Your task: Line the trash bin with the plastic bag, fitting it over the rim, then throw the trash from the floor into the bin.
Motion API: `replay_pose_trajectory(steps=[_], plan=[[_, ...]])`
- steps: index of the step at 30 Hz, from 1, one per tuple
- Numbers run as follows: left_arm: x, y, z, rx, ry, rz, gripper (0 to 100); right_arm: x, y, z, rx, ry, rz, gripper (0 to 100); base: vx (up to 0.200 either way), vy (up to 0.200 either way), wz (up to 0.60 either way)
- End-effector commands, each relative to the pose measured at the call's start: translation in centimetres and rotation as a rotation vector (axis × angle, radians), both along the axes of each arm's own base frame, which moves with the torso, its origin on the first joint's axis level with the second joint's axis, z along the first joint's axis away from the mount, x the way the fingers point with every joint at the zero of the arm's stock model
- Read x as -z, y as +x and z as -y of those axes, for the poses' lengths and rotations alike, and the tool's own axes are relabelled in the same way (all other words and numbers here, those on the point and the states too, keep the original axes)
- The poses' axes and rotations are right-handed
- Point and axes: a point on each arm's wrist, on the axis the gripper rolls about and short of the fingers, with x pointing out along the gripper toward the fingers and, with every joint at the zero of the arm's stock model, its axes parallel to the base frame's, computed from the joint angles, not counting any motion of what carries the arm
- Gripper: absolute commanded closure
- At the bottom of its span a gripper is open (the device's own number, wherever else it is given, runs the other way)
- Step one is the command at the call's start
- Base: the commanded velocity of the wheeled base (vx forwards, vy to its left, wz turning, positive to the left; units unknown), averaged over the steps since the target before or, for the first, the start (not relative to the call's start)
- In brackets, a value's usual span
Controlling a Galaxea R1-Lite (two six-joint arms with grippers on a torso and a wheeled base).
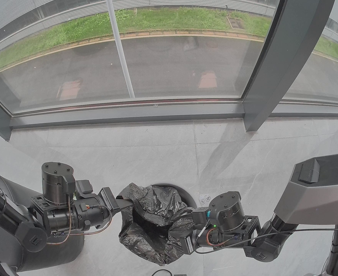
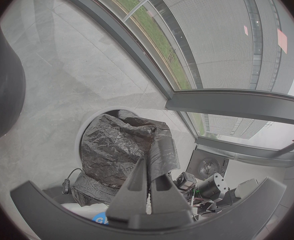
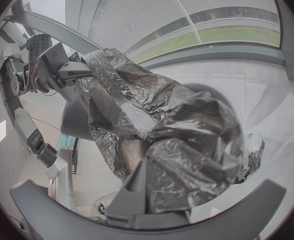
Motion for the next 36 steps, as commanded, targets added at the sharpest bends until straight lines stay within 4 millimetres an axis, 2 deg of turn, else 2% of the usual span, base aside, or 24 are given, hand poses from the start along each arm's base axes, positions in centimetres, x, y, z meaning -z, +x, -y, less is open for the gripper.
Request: replay_pose_trajectory(steps=[1, 9, 13, 18, 22, 27, 29, 31, 36], plan=[[1.4, 1.2, 0.6, 0.001, 0.017, -0.031, 100, 1.2, 1.5, -0.2, 0.026, -0.007, -0.003, 100, 0.000, 0.000, 0.00], [1.8, 2.7, 1.4, 0.002, 0.014, -0.020, 100, 1.7, 4.8, -0.5, 0.071, 0.011, 0.044, 100, 0.000, 0.000, 0.00], [2.1, 3.5, 1.7, 0.015, 0.031, 0.004, 100, 1.6, 5.8, -0.3, 0.090, 0.020, 0.059, 100, 0.000, 0.000, 0.00], [2.5, 4.1, 2.0, 0.023, 0.045, 0.011, 100, 1.7, 6.1, 0.2, 0.097, 0.012, 0.068, 100, 0.000, 0.000, 0.00], [3.0, 4.2, 2.0, 0.022, 0.054, -0.006, 100, 1.8, 5.4, 1.3, 0.100, -0.013, 0.056, 100, 0.000, 0.000, 0.00], [3.5, 2.9, 1.8, 0.032, 0.066, -0.042, 100, 1.8, 3.1, 3.2, 0.085, -0.064, 0.021, 100, 0.000, 0.000, 0.00], [3.6, 2.7, 1.8, 0.035, 0.067, -0.047, 100, 1.6, 2.9, 3.4, 0.086, -0.062, 0.026, 100, 0.000, 0.000, 0.00], [3.1, 2.5, 1.8, 0.038, 0.059, -0.037, 100, 1.4, 2.5, 4.2, 0.084, -0.031, 0.045, 100, 0.000, 0.000, 0.00], [2.3, 2.2, 1.7, 0.037, 0.044, -0.015, 100, 1.1, 2.2, 4.5, 0.083, -0.010, 0.064, 100, 0.000, 0.000, 0.00]])
